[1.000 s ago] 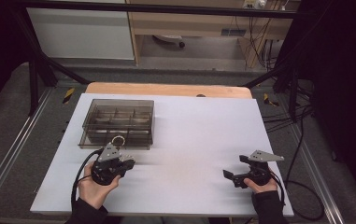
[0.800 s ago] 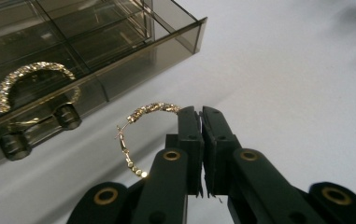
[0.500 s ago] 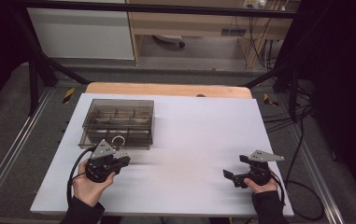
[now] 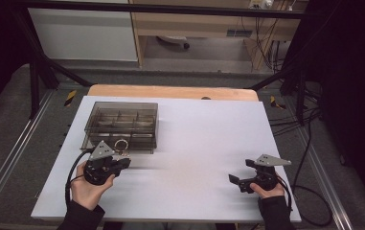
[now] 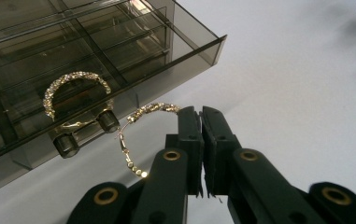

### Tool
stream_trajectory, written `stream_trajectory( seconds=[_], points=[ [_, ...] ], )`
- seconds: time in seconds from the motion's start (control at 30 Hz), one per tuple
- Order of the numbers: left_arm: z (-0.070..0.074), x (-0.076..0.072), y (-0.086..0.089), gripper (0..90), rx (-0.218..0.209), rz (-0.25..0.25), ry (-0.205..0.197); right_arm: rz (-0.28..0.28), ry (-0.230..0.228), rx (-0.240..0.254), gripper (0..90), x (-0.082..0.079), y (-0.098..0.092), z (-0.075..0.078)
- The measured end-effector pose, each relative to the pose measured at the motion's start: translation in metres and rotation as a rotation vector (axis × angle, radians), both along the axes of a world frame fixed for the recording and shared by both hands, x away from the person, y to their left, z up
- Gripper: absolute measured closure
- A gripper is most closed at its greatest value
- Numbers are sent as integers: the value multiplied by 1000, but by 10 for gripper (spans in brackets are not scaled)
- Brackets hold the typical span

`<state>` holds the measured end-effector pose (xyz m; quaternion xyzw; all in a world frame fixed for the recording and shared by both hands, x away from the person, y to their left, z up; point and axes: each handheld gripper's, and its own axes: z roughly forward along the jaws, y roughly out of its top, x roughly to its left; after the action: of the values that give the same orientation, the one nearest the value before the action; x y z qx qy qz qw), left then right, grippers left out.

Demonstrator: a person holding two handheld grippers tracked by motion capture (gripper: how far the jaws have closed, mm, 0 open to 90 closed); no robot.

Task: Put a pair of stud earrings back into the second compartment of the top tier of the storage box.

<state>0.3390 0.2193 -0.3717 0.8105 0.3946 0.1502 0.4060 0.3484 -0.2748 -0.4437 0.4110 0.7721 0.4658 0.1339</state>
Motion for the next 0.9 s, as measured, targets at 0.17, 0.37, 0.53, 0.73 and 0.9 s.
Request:
stream_trajectory(
  seconds=[0.17,0.37,0.53,0.73,0.9],
  points=[
    [3,1,2,868,-2,2,-2,-1,0,0,10,0,0,0],
    [8,2,6,868,-6,9,-10,1,1,0,10,0,0,0],
    [11,4,9,868,-12,16,-10,0,-2,-1,10,0,0,0],
    [14,7,10,868,-15,20,-10,-1,0,0,10,0,0,0],
    [18,11,13,868,-19,27,-13,0,0,-2,10,0,0,0]
  ],
)
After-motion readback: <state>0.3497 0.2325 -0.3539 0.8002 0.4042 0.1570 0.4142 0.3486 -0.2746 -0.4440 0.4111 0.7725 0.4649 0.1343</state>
